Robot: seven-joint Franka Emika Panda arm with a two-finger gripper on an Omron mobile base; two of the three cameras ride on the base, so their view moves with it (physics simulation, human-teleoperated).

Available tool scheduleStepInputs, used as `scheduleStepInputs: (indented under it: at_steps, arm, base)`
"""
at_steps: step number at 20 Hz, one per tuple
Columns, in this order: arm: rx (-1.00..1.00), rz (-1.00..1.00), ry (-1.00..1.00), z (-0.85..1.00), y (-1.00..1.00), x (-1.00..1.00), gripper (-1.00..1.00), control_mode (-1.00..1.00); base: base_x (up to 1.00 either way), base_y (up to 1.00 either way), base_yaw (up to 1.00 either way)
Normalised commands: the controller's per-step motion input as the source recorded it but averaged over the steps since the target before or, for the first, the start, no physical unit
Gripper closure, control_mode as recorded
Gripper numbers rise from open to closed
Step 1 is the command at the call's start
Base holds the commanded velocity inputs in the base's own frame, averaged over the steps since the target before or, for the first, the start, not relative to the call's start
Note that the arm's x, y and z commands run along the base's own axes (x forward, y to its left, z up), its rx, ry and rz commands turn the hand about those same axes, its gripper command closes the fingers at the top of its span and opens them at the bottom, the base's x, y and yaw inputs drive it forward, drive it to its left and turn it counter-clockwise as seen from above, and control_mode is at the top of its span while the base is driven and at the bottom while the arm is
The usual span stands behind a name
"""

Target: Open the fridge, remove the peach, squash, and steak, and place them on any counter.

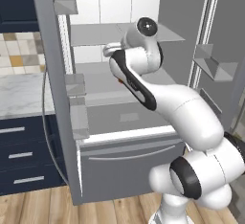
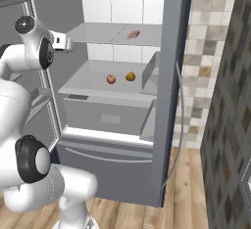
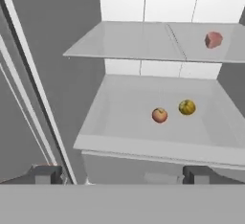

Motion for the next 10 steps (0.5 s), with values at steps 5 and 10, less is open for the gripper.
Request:
scheduleStepInputs:
  at_steps: [5,10]
  arm:
    - [0.00,-0.08,0.07,0.00,-0.66,0.00,-1.00,-1.00]
    - [0.02,0.00,0.00,-0.01,-0.51,-0.02,-1.00,-1.00]
  base:
    - [0.00,0.00,0.00]
    - [0.00,0.00,0.00]
